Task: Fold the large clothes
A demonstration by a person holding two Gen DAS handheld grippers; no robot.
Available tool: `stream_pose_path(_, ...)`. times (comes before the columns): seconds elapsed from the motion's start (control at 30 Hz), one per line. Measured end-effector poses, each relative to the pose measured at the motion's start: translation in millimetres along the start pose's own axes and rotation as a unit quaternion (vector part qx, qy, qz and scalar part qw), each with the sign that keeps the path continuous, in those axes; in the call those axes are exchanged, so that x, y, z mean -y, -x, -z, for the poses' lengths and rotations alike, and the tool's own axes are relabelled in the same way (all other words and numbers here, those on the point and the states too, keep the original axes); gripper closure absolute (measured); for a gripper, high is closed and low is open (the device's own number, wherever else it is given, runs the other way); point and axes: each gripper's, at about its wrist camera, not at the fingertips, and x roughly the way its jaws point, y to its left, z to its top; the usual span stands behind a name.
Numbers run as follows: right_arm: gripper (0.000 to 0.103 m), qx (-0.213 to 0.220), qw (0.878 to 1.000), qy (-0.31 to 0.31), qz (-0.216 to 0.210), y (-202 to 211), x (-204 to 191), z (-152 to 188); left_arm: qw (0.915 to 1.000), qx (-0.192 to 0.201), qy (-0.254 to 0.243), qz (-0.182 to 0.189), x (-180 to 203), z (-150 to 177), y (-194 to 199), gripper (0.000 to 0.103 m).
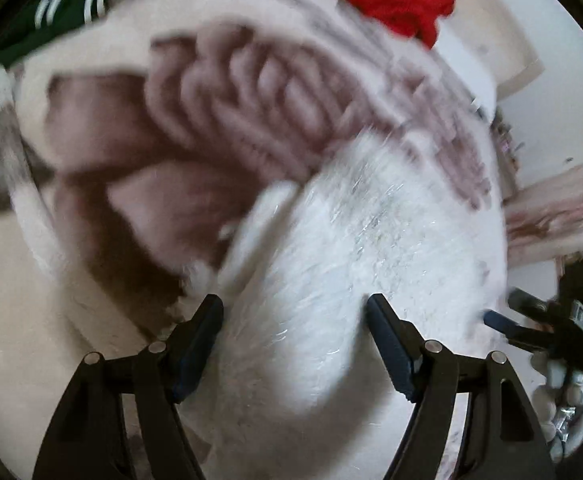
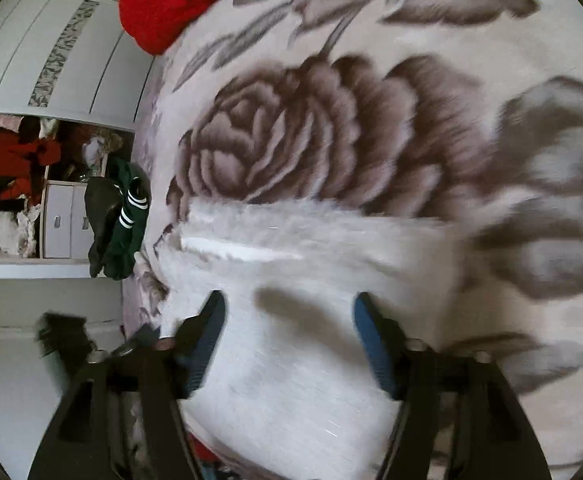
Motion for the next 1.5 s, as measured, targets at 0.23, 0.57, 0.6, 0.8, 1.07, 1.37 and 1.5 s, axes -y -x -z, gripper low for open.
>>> stream_pose_path(0.23, 0.016, -0.099, 0.995, -0.021, -0.016, -57, 83, 24, 0.9984, 0.018, 0.048, 0.025, -13, -5, 11, 0.027)
stream_pose_path(0.57, 0.052, -0.083, 0.955, -0.114, -0.262, -114, 100, 30, 0.9923, 0.1, 0.068, -0.025, -19, 29, 75, 0.027)
stream_pose_path(0.6, 0.059, -0.063, 0.951, -0.137, -0.27, -107, 101, 38, 0.992, 0.103, 0.068, -0.029, -19, 34, 79, 0.027)
stream_pose_path(0.8, 0.065, 0.062, 0.864, -0.363, -0.343, -60, 107, 151, 0.9935, 0.085, 0.057, -0.05, -18, 73, 96, 0.027)
stream_pose_path(1.07, 0.041, -0.032, 0.875, -0.433, -0.212, -55, 129, 279, 0.9971, 0.02, 0.004, -0.073, -4, 130, 54, 0.027)
stream_pose_path(1.37, 0.036, 0.0, 0.988, -0.145, -0.047, 48, 90, 164, 0.9949, 0.067, -0.012, -0.075, 10, 122, 44, 0.027)
stream_pose_path(1.5, 0.036, -0.027, 0.998, -0.004, -0.065, 16, 25, 78, 0.9954, 0.069, 0.0, -0.067, 3, 125, 44, 0.027)
